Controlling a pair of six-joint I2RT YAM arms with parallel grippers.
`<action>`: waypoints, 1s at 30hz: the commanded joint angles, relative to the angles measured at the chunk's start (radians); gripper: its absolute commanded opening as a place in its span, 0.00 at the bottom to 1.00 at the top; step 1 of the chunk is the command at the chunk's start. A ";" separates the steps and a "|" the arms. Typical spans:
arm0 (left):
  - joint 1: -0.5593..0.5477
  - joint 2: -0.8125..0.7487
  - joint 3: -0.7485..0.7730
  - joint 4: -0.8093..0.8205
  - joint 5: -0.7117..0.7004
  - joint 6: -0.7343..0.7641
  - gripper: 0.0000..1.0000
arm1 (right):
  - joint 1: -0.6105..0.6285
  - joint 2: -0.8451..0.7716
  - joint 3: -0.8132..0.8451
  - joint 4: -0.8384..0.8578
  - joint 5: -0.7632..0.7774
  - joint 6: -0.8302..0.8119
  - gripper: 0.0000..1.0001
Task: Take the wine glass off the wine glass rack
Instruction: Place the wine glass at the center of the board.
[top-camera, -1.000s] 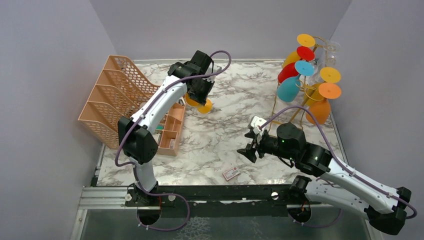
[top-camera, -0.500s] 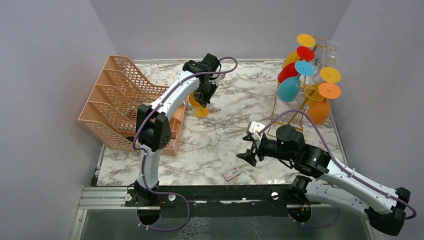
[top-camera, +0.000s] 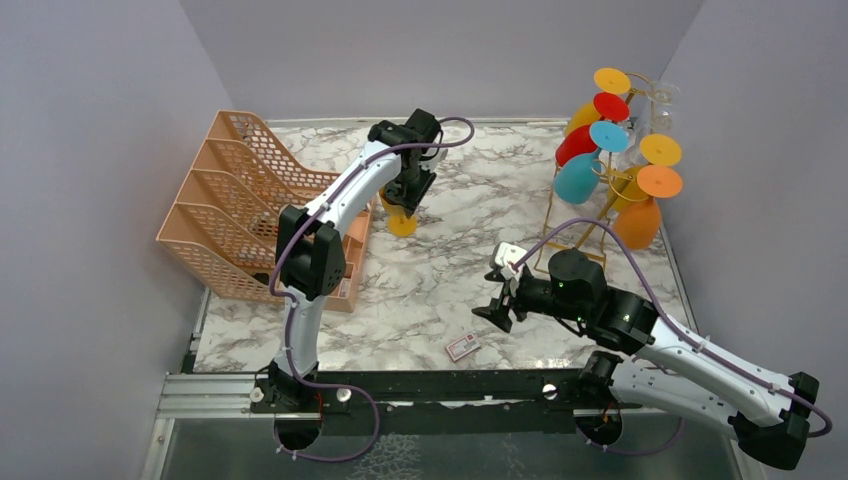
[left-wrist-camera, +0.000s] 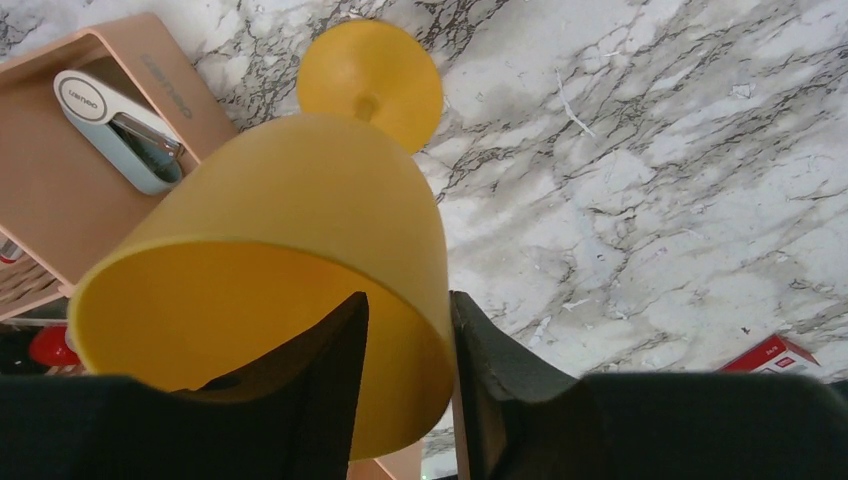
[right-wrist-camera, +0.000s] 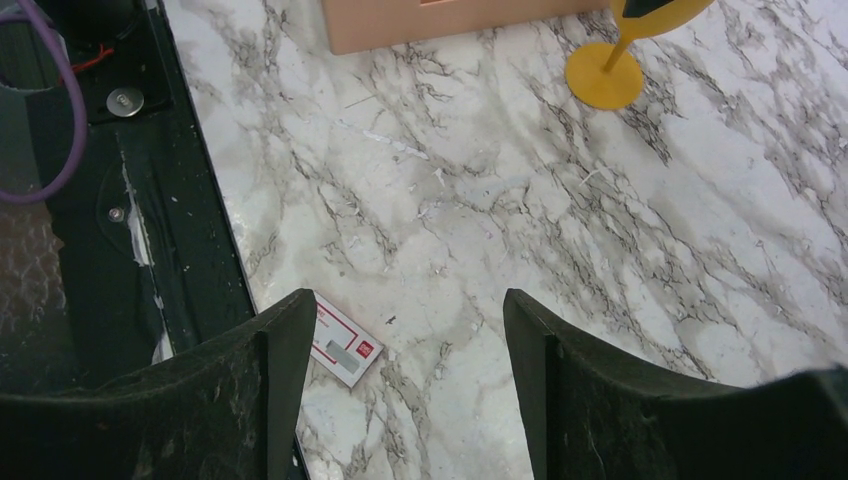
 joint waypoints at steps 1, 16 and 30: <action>0.003 -0.004 0.052 -0.012 -0.029 -0.009 0.41 | 0.004 -0.005 0.016 -0.004 0.030 -0.003 0.72; 0.001 -0.171 0.021 0.117 0.005 -0.084 0.62 | 0.004 0.124 0.072 0.022 0.286 0.305 0.90; 0.002 -0.634 -0.419 0.504 0.071 -0.238 0.81 | -0.057 0.511 0.077 -0.084 0.814 0.738 0.99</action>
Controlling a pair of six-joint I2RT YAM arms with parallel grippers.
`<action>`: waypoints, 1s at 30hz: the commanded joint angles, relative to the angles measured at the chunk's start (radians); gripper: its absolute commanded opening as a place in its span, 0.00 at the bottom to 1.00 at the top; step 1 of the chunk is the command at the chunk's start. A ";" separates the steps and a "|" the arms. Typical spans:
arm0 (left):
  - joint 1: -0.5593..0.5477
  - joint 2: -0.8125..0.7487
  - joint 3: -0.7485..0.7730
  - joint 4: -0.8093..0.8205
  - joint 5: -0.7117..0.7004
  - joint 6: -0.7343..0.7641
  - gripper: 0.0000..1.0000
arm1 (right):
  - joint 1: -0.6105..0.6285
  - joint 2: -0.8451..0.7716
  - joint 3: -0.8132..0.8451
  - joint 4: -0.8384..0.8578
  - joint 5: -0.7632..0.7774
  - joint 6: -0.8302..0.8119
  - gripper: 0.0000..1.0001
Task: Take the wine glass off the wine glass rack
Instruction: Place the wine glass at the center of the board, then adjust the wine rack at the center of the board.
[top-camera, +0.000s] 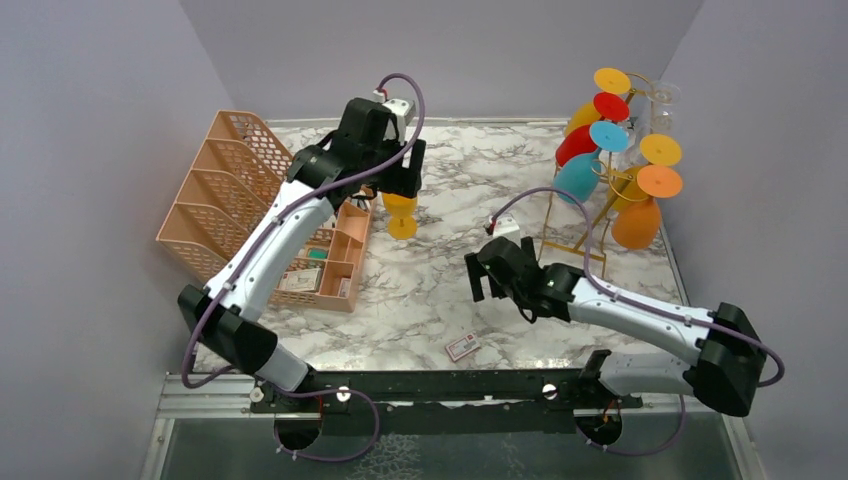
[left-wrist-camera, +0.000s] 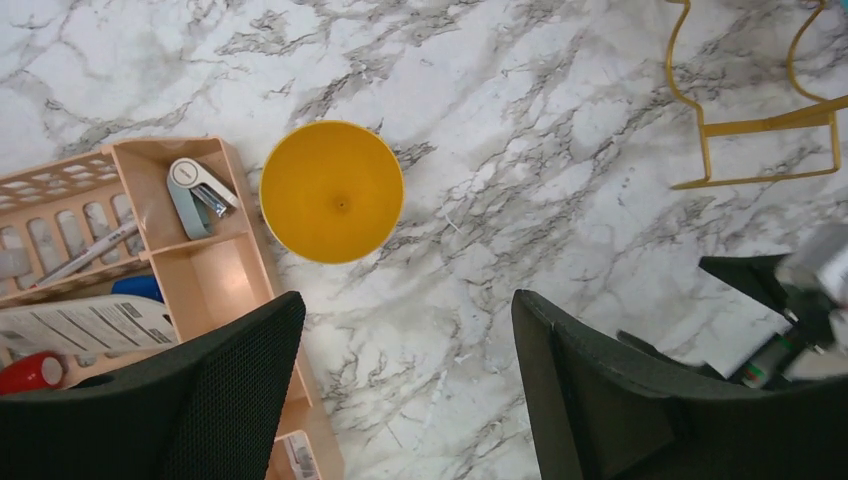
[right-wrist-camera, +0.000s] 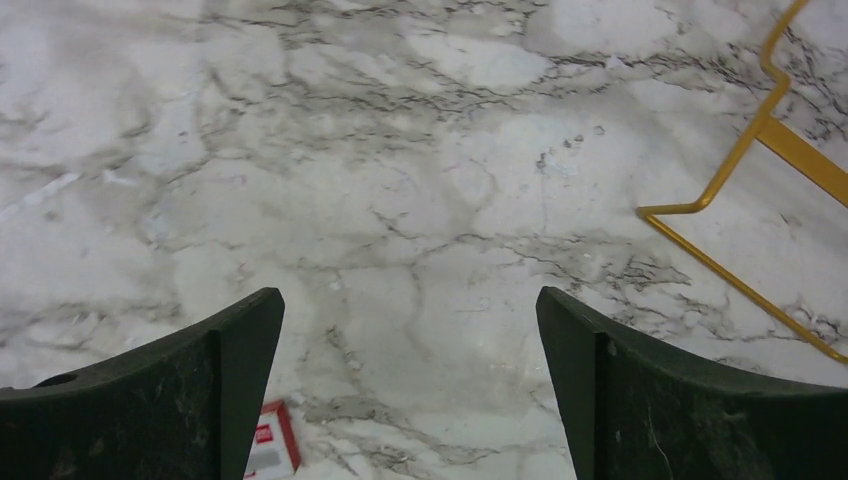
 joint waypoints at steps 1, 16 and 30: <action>0.000 -0.124 -0.137 0.183 0.038 -0.080 0.82 | -0.071 0.103 0.003 0.024 0.157 0.117 0.99; 0.000 -0.481 -0.464 0.341 -0.005 -0.173 0.96 | -0.306 0.211 -0.034 0.177 0.212 0.091 0.99; 0.000 -0.529 -0.512 0.346 -0.014 -0.197 0.96 | -0.338 0.364 0.012 0.323 0.043 0.046 1.00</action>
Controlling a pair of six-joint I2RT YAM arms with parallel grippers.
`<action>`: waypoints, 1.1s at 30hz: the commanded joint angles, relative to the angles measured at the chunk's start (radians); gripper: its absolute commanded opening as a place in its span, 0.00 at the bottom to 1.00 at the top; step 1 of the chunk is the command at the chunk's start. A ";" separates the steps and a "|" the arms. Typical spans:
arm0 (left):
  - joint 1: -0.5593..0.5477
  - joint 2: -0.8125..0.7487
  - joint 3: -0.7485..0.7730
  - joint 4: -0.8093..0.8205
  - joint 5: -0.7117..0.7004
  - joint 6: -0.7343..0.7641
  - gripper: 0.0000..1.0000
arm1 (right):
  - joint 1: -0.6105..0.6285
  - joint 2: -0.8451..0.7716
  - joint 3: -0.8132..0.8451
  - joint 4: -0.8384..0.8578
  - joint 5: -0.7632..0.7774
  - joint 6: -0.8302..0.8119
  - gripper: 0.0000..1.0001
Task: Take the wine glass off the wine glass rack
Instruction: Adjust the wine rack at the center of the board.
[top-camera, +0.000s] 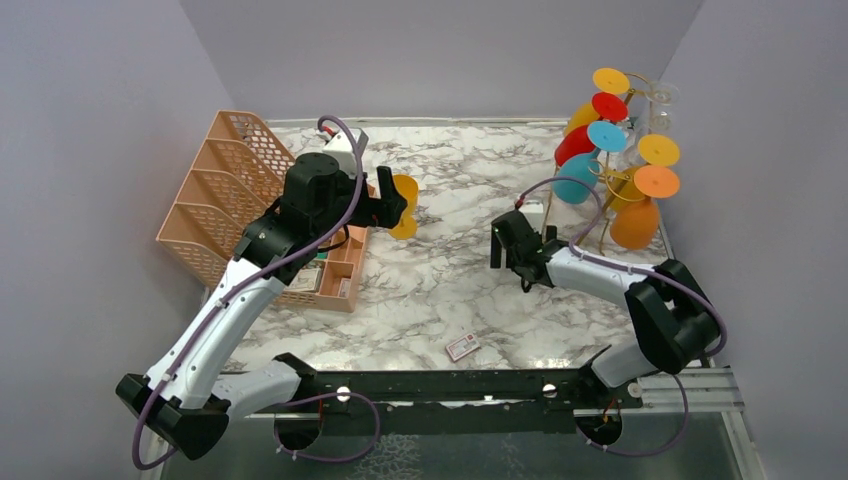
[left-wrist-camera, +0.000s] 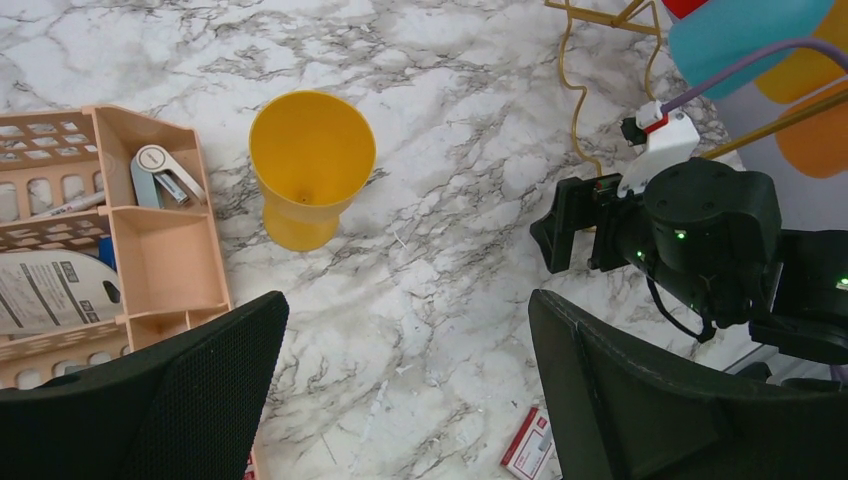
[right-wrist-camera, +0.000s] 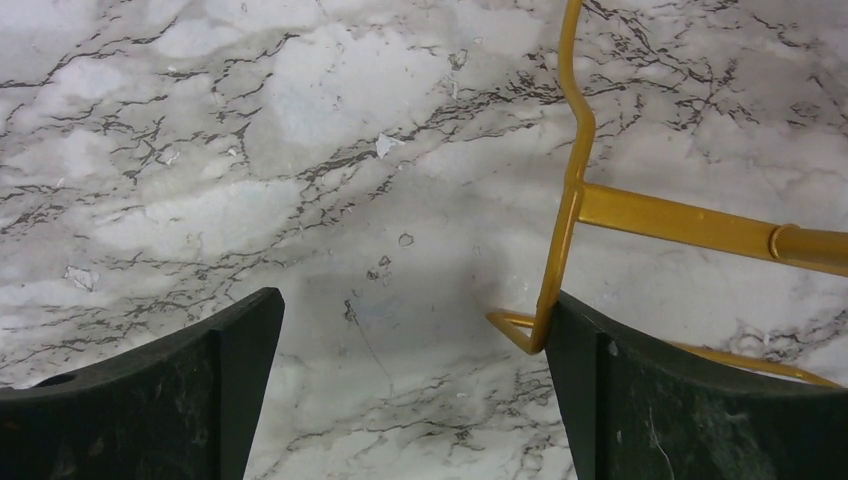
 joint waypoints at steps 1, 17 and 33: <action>0.000 -0.031 -0.008 0.030 -0.027 -0.015 0.96 | -0.001 0.052 0.049 0.103 -0.062 -0.021 1.00; 0.000 -0.092 -0.057 0.024 -0.072 -0.034 0.96 | -0.001 0.344 0.392 0.151 -0.216 -0.085 0.97; 0.000 -0.116 -0.081 0.011 -0.085 -0.043 0.96 | 0.004 0.385 0.500 0.086 -0.260 -0.202 0.97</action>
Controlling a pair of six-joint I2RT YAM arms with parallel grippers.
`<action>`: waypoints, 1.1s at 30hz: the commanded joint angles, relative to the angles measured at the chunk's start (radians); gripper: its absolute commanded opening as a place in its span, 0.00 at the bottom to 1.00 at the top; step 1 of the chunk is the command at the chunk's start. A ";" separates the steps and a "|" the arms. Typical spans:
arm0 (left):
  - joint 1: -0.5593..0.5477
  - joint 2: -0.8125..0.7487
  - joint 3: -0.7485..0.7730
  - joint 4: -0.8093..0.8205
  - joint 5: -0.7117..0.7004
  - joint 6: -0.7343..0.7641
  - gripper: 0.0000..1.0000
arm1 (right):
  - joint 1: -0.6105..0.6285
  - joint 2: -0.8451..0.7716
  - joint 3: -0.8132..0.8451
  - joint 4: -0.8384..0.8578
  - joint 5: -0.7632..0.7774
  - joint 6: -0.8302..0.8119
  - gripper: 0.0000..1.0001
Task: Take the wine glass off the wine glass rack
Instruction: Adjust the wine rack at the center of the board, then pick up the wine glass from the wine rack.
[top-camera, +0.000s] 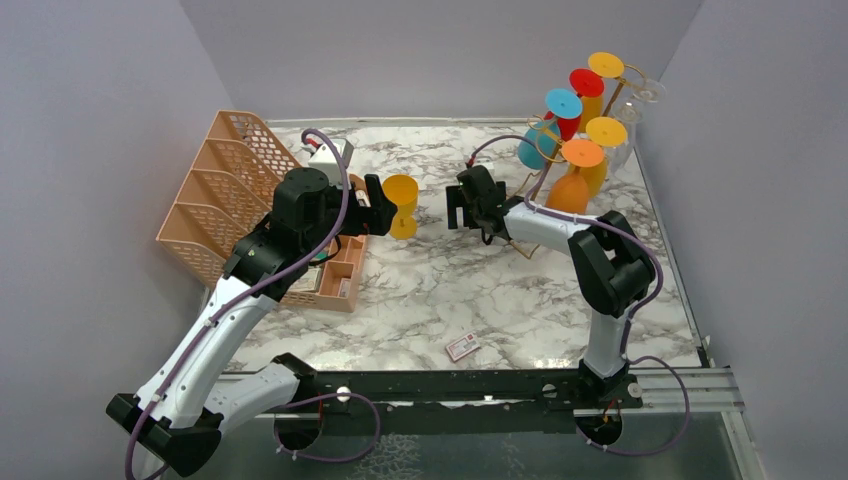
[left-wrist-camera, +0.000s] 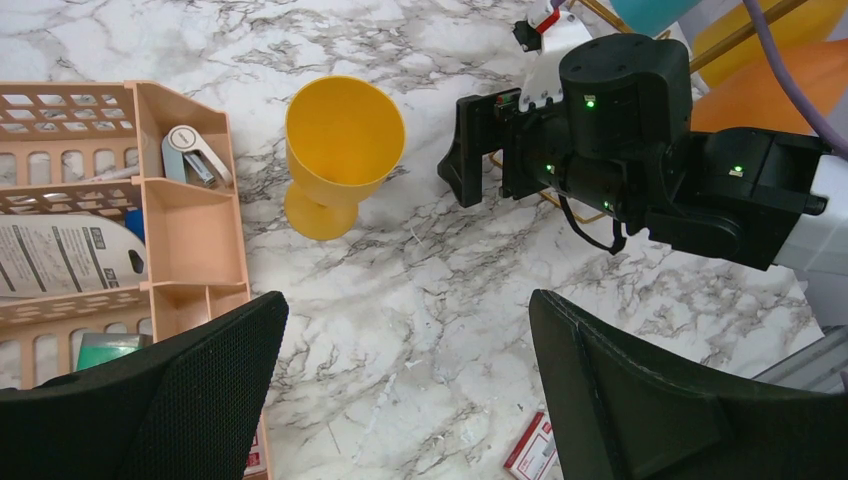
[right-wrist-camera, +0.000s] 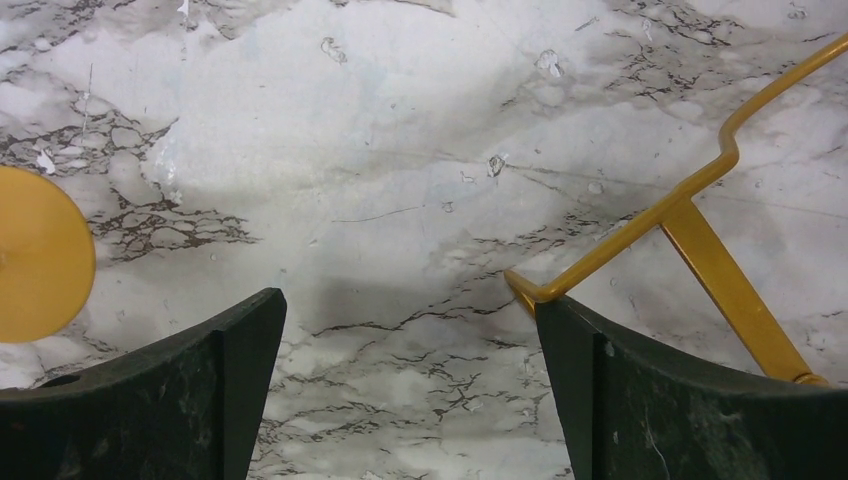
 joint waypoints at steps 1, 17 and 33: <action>0.000 -0.021 -0.008 0.008 -0.020 -0.007 0.96 | 0.011 -0.053 0.003 -0.004 -0.036 -0.079 0.97; 0.001 -0.018 -0.003 0.005 -0.023 -0.004 0.97 | 0.093 -0.233 -0.193 0.279 -0.136 -0.474 0.99; 0.000 -0.115 -0.083 0.045 -0.131 -0.060 0.97 | 0.144 -0.822 -0.572 0.240 -0.572 -0.216 0.88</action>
